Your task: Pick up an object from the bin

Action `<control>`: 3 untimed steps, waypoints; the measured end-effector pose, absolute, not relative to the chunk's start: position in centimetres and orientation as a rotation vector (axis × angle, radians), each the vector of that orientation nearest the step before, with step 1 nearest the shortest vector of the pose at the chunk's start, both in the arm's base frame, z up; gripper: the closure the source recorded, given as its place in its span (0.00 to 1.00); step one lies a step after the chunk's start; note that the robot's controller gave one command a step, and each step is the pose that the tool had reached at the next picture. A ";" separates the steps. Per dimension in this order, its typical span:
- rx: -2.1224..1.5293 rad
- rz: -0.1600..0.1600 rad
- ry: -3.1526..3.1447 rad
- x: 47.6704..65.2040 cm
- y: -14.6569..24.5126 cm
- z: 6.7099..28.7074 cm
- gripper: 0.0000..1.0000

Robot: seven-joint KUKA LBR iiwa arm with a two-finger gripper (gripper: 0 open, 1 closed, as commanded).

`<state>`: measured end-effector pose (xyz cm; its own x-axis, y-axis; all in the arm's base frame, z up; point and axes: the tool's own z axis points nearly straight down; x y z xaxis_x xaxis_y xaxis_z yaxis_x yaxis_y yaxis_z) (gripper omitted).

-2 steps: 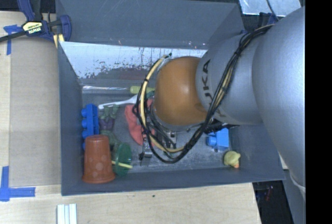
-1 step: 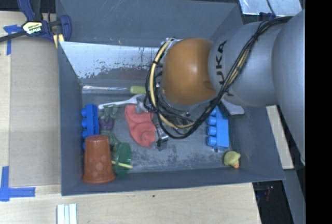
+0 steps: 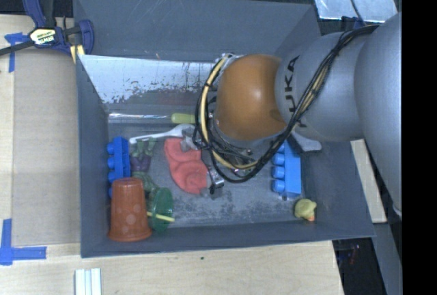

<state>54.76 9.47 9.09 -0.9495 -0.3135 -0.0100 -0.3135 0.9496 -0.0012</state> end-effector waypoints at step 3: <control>-0.684 -0.003 3.050 49.8 12.2 10.8 1.00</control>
Offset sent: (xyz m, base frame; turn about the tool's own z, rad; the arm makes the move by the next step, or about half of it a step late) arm 0.0000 0.0000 0.0000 0.0000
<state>49.79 12.20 10.80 -0.9041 -0.4270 -0.0147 -0.4270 0.9042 -0.0050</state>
